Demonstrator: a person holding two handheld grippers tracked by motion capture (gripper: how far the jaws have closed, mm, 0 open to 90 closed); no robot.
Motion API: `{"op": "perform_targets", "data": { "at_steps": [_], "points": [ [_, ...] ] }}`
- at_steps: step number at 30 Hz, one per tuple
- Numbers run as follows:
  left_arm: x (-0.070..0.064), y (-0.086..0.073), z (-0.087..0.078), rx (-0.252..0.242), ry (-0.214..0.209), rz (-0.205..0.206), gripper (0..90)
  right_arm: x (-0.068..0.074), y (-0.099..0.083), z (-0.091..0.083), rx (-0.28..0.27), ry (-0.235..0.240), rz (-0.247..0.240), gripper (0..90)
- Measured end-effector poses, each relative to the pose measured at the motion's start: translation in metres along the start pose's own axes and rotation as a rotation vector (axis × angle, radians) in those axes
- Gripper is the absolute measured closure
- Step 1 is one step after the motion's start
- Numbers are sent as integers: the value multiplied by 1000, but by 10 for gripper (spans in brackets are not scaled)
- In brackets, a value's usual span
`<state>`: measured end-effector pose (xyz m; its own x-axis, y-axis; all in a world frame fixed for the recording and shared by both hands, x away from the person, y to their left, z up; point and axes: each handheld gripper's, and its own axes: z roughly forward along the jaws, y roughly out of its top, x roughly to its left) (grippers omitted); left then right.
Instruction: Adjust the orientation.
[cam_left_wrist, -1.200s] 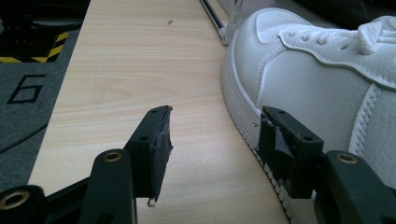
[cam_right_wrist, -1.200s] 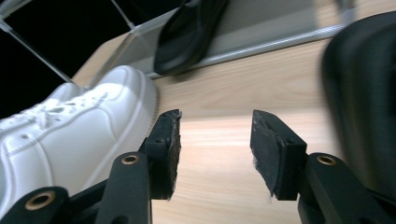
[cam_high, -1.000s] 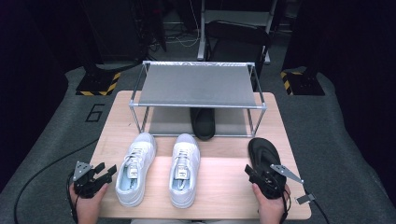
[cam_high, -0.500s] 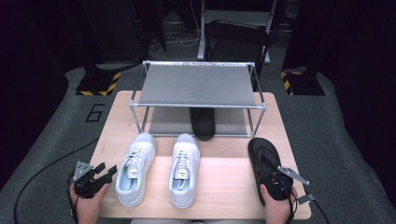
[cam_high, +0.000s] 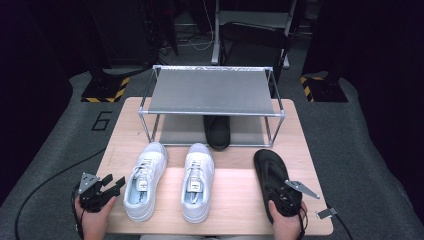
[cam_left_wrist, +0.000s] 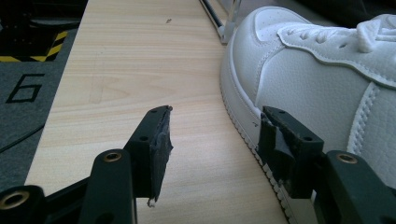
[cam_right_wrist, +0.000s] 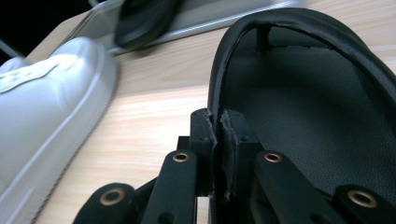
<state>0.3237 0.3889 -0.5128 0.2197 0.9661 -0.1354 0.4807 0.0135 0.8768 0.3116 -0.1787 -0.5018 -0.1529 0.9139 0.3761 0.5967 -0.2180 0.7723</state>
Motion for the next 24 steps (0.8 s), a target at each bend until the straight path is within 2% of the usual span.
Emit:
{"op": "perform_targets", "data": {
  "at_steps": [7, 11, 12, 13, 15, 18, 20, 24],
  "points": [
    [2, 0, -2, 13, -3, -4, 436, 28, -6, 14, 23, 73, -45, 831],
    [0, 0, 0, -3, 5, 1, 435, 43, -8, 20, 48, 117, -63, 828],
    [1, 0, -1, 12, -3, 1, 436, 47, -9, 22, 54, 125, -75, 824],
    [0, 0, 0, -1, 0, 0, 436, 50, -9, 24, 58, 128, -77, 817],
    [0, 0, 0, 0, 0, -1, 436, 52, -8, 26, 49, 145, -77, 775],
    [1, 0, -1, 0, 2, -7, 436, 50, -4, 23, 39, 143, -73, 728],
    [2, 0, -1, 11, -3, -7, 435, 45, 0, 17, 27, 144, -56, 705],
    [2, 0, -2, 11, -4, -7, 436, 32, 5, 3, -14, 114, -50, 655]
  ]
}}
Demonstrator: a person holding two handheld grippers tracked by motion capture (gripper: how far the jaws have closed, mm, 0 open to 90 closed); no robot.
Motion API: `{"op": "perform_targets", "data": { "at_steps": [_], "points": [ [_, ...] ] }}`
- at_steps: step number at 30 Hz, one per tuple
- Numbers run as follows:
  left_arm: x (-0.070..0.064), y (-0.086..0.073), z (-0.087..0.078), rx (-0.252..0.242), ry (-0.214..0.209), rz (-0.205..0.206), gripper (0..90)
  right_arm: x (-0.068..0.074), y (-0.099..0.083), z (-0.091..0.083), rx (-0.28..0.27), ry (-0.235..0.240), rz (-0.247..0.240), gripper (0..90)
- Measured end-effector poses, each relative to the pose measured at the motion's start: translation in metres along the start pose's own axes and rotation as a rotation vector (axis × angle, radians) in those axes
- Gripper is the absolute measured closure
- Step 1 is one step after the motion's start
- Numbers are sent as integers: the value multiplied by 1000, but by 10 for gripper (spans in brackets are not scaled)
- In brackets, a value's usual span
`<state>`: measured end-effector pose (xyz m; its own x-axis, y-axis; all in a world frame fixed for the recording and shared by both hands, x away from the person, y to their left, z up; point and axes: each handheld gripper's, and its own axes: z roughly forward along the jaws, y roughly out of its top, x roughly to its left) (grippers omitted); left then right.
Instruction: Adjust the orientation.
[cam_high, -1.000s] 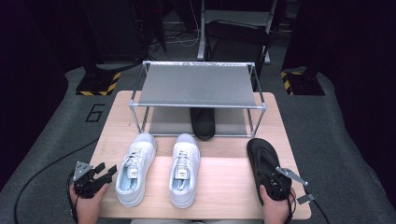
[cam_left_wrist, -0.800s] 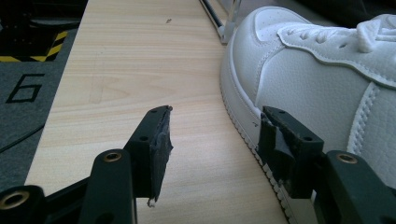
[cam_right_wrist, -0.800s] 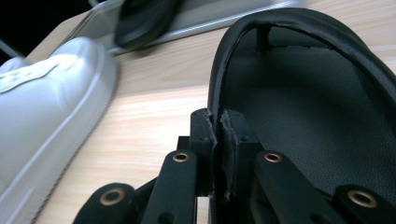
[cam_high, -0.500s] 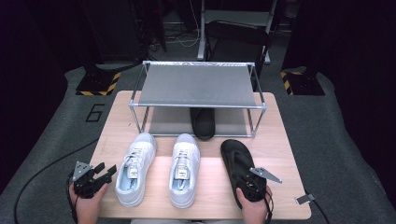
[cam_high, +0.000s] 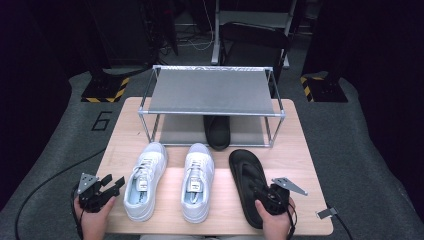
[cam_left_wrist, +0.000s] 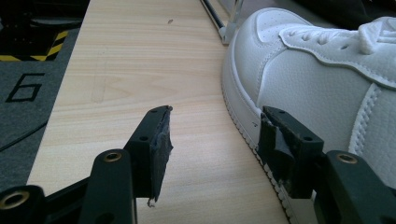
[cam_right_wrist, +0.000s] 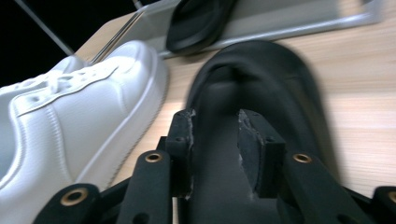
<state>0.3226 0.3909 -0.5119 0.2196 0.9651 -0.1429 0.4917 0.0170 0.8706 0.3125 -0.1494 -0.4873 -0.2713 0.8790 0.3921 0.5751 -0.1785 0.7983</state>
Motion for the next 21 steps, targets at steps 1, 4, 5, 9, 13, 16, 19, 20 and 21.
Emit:
{"op": "perform_targets", "data": {
  "at_steps": [1, 4, 5, 9, 13, 16, 19, 20, 21],
  "points": [
    [0, 0, 0, 0, 0, 1, 436, -5, 1, -4, -11, -18, -3, 638],
    [-1, 0, 1, -9, 4, 1, 436, -17, 2, -13, -29, -66, -3, 601],
    [-1, -1, 1, -17, 8, 0, 436, -22, 2, -16, -33, -87, -6, 592],
    [-1, -1, 1, -14, 10, -1, 435, -39, -3, -21, -12, -112, 12, 564],
    [-1, 0, 1, 2, 2, 5, 435, -49, -13, -17, 29, -92, 51, 561],
    [-2, 0, 1, 2, 1, 8, 435, -50, -16, -11, 50, -85, 37, 601],
    [-1, -1, 1, -10, 5, 3, 436, -49, -17, -7, 58, -85, 32, 645],
    [-1, -1, 1, -14, 10, 3, 435, -48, -17, -6, 55, -86, 20, 657],
    [-1, -1, 1, -14, 10, -1, 435, -48, -17, -6, 54, -89, 17, 668]
  ]
}}
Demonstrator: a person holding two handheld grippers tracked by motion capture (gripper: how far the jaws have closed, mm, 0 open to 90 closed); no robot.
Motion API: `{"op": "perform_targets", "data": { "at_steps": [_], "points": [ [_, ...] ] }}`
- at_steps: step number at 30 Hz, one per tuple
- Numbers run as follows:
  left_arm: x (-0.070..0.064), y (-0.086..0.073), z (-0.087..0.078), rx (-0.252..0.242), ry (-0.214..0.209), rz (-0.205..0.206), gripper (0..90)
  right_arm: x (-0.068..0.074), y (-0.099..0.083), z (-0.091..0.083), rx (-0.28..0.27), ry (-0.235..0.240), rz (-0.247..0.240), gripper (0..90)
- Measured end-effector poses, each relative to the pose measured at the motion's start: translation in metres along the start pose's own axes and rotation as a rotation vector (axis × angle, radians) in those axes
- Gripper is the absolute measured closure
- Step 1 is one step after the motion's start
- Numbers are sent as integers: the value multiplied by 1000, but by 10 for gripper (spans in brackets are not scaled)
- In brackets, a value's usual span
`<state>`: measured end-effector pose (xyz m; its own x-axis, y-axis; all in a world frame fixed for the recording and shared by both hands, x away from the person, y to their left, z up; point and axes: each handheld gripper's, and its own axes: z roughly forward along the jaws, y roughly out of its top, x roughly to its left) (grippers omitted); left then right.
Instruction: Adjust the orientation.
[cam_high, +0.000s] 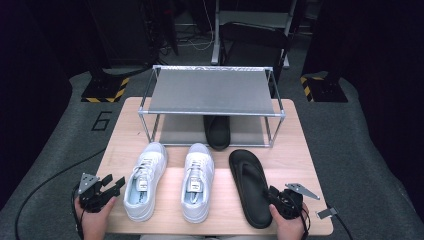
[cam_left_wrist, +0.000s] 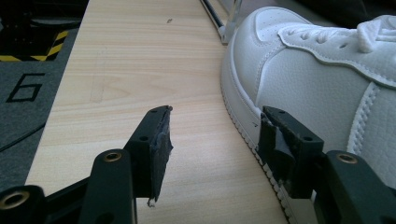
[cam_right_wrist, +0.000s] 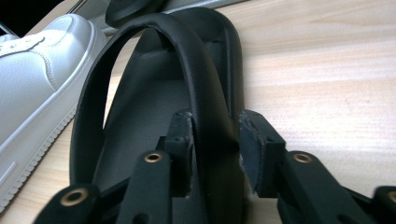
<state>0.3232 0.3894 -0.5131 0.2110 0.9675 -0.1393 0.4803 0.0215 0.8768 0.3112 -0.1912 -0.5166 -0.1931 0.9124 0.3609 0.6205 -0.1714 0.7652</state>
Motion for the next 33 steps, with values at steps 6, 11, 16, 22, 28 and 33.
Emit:
{"op": "perform_targets", "data": {
  "at_steps": [6, 11, 16, 22, 28, 33],
  "points": [
    [-1, 0, 1, 4, -7, 6, 435, 2, 0, 2, 3, 22, -24, 690],
    [0, 0, 0, 4, -4, 5, 435, 4, 0, 4, 1, 31, -35, 672],
    [1, 1, -1, 15, -7, 2, 435, 3, -4, 0, 18, 43, 3, 583],
    [0, 1, -1, 12, -8, 6, 436, -3, -10, -4, 51, 62, 24, 566],
    [0, 0, 0, -1, 0, 2, 435, -6, -14, 0, 55, 83, 67, 548],
    [0, 0, 0, -2, 1, 2, 435, -7, -15, 2, 56, 96, 77, 543]
  ]
}}
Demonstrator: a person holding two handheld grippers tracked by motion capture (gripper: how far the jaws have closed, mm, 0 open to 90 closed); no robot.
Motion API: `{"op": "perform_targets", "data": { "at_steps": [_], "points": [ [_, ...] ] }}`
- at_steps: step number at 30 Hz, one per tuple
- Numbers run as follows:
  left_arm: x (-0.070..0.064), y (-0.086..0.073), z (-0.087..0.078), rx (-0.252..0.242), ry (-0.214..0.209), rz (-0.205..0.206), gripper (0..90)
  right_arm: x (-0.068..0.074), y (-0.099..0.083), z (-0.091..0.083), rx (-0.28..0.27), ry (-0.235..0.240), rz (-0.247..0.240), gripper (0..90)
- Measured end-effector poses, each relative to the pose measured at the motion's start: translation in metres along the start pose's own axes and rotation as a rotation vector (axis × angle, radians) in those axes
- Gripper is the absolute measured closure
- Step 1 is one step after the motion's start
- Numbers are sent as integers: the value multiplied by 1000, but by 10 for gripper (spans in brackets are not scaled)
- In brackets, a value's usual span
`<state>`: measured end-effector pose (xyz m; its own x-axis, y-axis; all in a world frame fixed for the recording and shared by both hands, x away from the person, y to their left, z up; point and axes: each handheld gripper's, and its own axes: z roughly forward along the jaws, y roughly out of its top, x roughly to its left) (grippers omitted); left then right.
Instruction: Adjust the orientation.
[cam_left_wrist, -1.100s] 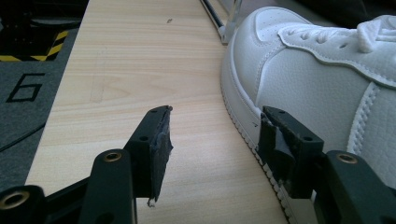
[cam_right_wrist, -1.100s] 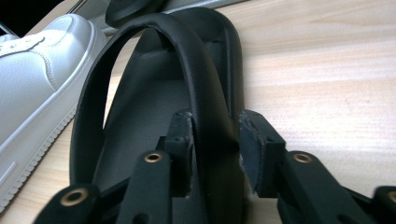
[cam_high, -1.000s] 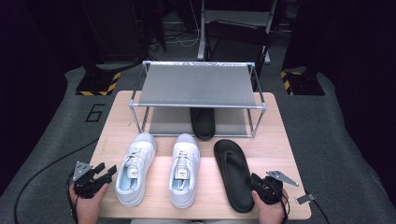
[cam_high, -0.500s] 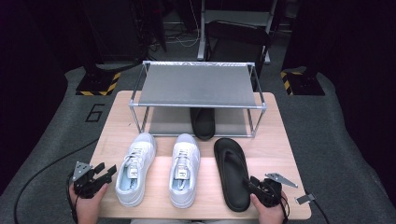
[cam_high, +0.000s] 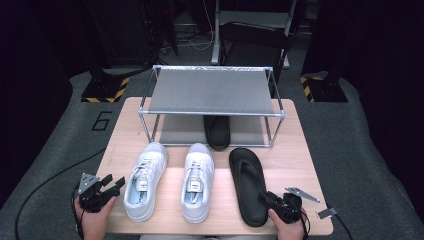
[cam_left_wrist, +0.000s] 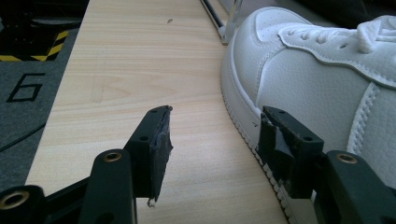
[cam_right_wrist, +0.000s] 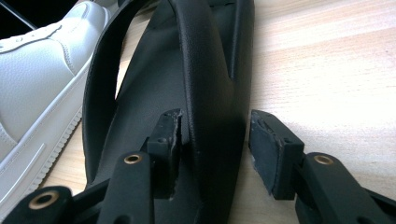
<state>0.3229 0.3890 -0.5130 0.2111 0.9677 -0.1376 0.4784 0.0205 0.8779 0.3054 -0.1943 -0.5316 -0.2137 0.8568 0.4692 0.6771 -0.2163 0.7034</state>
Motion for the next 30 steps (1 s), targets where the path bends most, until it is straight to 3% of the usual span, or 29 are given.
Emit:
{"op": "perform_targets", "data": {
  "at_steps": [10, 15, 28, 30],
  "points": [
    [1, 0, -1, 7, -5, -1, 435, -3, -2, 0, 14, 33, 12, 532],
    [1, 1, -2, 10, -5, 0, 435, -2, -2, -1, 21, 30, 43, 538],
    [1, 1, -2, 10, -6, -1, 436, -3, -2, 0, 10, 38, 35, 560],
    [1, 1, -2, 9, -6, -1, 435, -3, -1, -2, 28, 31, 58, 579]
  ]
}}
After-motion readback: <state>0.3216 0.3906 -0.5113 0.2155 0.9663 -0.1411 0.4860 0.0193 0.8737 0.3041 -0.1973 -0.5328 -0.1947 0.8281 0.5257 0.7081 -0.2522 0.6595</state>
